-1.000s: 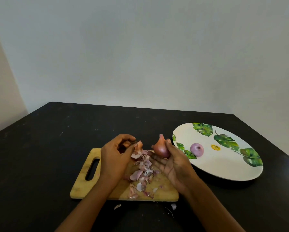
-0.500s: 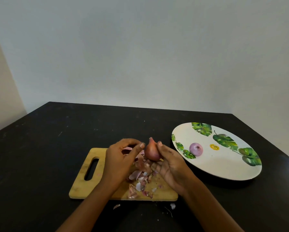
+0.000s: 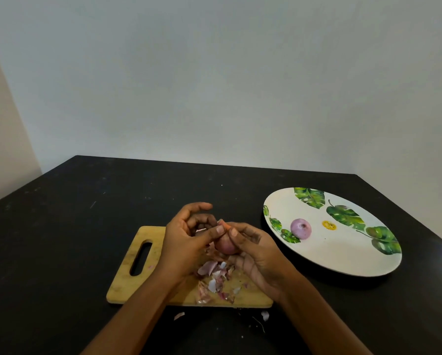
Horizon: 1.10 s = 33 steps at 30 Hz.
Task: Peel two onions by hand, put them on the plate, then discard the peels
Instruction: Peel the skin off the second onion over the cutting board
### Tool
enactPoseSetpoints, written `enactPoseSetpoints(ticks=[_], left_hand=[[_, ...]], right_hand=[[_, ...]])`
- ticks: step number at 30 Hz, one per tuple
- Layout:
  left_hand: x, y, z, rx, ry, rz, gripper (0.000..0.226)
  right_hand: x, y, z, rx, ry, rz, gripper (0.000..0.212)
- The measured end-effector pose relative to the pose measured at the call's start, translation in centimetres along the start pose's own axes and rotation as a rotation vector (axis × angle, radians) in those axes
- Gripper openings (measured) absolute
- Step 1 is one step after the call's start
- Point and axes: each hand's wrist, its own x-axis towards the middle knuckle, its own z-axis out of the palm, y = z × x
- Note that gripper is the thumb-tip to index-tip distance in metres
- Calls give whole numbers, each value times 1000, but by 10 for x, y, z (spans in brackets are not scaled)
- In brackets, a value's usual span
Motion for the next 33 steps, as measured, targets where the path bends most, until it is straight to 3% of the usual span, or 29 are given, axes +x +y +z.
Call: enactPoseSetpoints(ticks=[9, 17, 33], left_hand=[[2, -3, -2, -20, -90, 7, 29], [1, -2, 0, 9, 15, 8, 41], [4, -3, -2, -93, -83, -15, 24]], right_hand=[[-1, -1, 1, 1, -23, 36, 36], [-2, 1, 0, 1, 20, -14, 42], [-4, 1, 3, 10, 37, 3, 40]])
